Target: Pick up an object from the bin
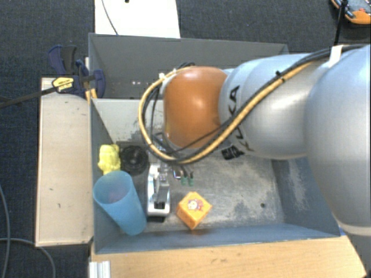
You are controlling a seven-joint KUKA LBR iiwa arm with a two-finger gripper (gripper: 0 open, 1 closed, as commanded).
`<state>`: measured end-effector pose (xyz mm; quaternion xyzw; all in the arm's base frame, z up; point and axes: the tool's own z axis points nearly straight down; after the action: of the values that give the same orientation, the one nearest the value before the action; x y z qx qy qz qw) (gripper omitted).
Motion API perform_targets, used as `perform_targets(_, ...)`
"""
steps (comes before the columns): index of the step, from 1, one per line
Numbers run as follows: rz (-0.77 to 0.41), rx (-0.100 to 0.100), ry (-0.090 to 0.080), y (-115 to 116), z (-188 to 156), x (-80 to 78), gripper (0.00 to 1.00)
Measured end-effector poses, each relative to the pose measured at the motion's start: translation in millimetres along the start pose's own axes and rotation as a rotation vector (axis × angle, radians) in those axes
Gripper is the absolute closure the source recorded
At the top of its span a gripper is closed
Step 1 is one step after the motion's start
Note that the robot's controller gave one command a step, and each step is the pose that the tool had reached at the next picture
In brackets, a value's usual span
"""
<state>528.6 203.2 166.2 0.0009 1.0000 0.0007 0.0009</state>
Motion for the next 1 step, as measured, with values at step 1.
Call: perform_targets(1,0.001,0.0,-0.001,-0.7,0.5,0.4,0.0)
